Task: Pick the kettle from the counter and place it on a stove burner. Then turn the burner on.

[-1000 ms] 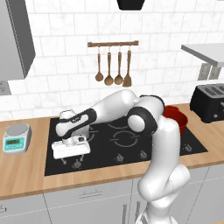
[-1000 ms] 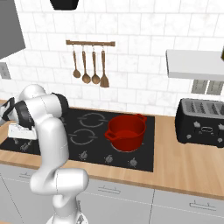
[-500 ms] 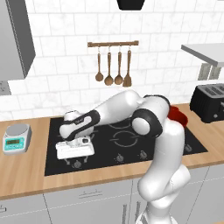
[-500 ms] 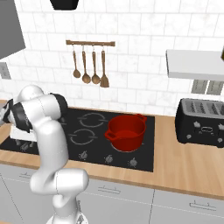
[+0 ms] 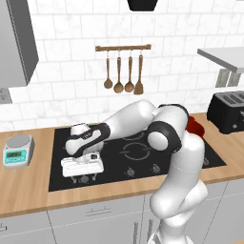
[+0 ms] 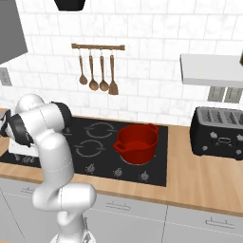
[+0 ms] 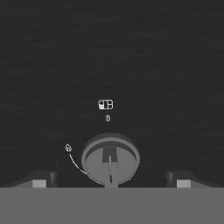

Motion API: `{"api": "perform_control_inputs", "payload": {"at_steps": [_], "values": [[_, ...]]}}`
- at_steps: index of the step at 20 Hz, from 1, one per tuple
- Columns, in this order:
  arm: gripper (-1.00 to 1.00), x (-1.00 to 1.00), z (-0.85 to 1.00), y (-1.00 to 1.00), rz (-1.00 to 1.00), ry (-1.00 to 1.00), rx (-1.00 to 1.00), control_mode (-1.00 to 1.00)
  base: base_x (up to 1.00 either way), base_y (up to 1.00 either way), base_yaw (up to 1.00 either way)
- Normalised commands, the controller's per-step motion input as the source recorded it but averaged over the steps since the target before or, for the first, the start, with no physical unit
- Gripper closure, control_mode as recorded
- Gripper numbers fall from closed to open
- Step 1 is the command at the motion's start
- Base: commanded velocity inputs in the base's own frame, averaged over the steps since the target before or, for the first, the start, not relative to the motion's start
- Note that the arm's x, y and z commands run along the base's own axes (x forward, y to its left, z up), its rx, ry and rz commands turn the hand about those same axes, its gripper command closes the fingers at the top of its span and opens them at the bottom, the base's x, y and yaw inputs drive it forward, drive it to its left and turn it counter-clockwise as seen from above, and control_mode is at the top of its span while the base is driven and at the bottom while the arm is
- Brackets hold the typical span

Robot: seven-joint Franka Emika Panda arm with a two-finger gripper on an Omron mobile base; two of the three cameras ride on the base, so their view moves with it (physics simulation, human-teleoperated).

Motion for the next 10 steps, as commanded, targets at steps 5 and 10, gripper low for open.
{"api": "perform_control_inputs", "payload": {"at_steps": [5,10], "values": [[-1.0,0.25,0.0,0.0,0.0,-0.03,0.0,-1.0,0.0,0.0,0.0],[-1.0,0.0,0.0,0.0,0.0,0.0,0.0,-1.0,0.0,0.0,0.0]]}}
